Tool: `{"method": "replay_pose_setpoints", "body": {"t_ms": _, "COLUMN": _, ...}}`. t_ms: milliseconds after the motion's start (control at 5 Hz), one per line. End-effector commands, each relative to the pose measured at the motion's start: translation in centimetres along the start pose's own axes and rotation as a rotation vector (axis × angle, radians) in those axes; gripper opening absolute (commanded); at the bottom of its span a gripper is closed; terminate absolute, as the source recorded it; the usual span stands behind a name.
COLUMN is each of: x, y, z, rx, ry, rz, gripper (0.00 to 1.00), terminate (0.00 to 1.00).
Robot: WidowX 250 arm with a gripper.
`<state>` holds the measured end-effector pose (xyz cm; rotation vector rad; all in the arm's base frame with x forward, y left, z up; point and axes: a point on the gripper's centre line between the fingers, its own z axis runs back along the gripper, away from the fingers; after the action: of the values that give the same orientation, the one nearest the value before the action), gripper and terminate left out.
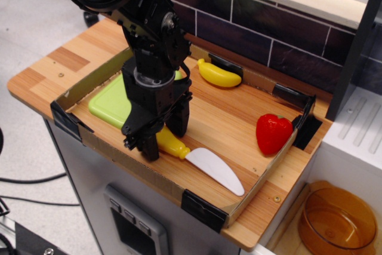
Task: Put knife on cutting board
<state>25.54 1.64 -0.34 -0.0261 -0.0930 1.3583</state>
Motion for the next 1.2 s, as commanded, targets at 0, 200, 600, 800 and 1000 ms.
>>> {"method": "replay_pose_setpoints", "body": {"t_ms": 0, "x": -0.9, "y": -0.5, "z": 1.1, "rx": -0.003, "ry": 0.079, "rz": -0.018, "gripper": 0.0, "terminate": 0.0}}
{"method": "replay_pose_setpoints", "body": {"t_ms": 200, "x": -0.5, "y": -1.1, "z": 3.1, "rx": 0.002, "ry": 0.099, "rz": -0.022, "gripper": 0.0, "terminate": 0.0}}
{"method": "replay_pose_setpoints", "body": {"t_ms": 600, "x": 4.8, "y": -2.3, "z": 8.6, "rx": -0.109, "ry": 0.153, "rz": 0.053, "gripper": 0.0, "terminate": 0.0}}
{"method": "replay_pose_setpoints", "body": {"t_ms": 800, "x": 7.5, "y": -2.6, "z": 8.5, "rx": -0.082, "ry": 0.107, "rz": 0.063, "gripper": 0.0, "terminate": 0.0}}
{"method": "replay_pose_setpoints", "body": {"t_ms": 1000, "x": 10.0, "y": -2.5, "z": 8.0, "rx": -0.045, "ry": 0.127, "rz": 0.068, "gripper": 0.0, "terminate": 0.0}}
